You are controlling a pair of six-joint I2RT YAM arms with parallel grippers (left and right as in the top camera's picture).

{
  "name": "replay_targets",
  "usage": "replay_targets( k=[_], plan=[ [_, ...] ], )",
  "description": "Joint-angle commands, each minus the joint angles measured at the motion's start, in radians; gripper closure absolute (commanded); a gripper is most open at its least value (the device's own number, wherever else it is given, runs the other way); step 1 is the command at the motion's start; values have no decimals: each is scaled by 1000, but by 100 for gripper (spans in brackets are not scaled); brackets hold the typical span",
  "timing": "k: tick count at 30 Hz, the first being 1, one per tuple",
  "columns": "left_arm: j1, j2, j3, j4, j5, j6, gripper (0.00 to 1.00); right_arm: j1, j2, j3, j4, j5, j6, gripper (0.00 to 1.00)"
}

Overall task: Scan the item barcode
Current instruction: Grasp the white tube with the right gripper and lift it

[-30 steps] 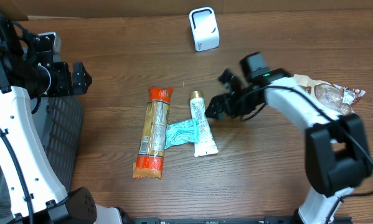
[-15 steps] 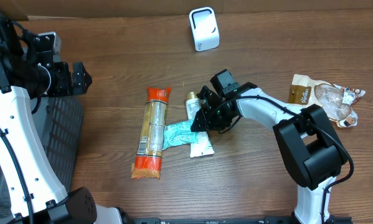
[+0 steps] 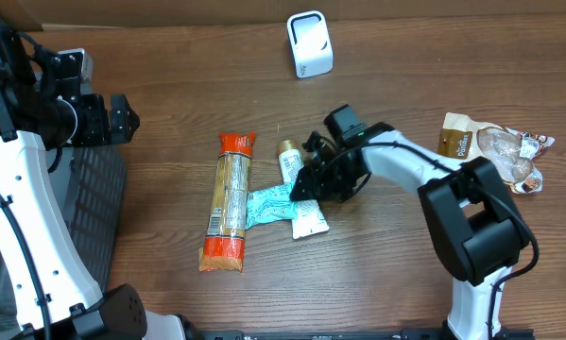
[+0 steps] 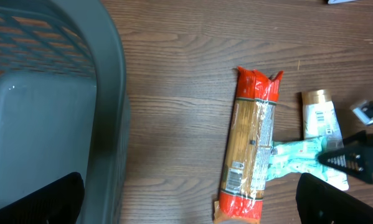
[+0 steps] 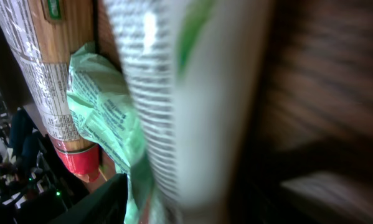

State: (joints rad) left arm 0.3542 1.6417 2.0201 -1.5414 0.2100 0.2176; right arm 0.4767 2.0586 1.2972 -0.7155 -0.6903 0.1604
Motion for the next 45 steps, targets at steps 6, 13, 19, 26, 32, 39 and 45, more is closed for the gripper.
replay_targets(
  k=[6,13,19,26,32,39,45],
  plan=[
    [-1,6,-3,2,16,22,1,-152,-1,50,5,15,-35,41],
    [-1,6,-3,2,16,22,0,-72,0,43,-4,16,-38,41],
    [-1,6,-3,2,16,22,1,14,46,-9,29,18,7,42],
    [-1,6,-3,2,16,22,0,5,46,-23,57,7,53,60],
    [-1,6,-3,2,16,22,0,-62,42,13,4,7,-12,58],
    [-1,6,-3,2,16,22,1,-133,36,37,-72,-67,-143,42],
    [-1,6,-3,2,16,22,0,-133,36,37,-76,9,-170,44]
  ],
)
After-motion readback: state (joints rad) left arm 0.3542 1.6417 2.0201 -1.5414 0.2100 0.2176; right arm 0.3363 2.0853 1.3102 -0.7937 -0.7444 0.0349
